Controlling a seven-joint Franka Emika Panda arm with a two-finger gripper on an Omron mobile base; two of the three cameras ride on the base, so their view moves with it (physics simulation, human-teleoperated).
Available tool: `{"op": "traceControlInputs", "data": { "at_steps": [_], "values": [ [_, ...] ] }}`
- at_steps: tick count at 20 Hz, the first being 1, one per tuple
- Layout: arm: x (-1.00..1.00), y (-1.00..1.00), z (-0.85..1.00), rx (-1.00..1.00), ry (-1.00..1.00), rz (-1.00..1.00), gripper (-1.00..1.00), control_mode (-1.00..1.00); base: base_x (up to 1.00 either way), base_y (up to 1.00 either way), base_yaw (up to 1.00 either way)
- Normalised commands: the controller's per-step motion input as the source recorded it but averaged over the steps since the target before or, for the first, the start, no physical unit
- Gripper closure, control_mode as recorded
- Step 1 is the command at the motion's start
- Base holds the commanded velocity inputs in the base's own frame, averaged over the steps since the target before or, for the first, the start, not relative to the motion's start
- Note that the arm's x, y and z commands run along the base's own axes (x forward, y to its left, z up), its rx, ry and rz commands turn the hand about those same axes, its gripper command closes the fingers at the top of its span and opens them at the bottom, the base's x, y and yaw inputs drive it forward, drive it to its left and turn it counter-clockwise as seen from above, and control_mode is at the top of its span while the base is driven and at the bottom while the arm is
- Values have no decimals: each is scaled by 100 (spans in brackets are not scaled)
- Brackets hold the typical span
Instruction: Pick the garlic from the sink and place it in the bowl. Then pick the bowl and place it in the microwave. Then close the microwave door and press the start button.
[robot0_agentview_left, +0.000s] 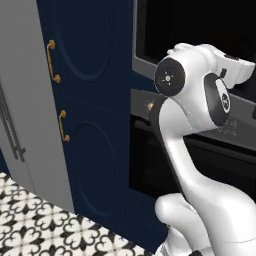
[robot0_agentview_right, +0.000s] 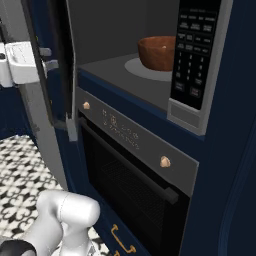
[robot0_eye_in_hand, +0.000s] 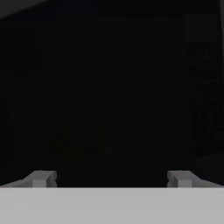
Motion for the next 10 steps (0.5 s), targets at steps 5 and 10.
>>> {"op": "traceControlInputs", "data": {
  "at_steps": [5, 10],
  "values": [
    [93, -61, 0, 9, 0, 0, -100, -100, 0, 0, 0],
    [84, -42, 0, 5, 0, 0, -100, -100, 0, 0, 0]
  ]
}}
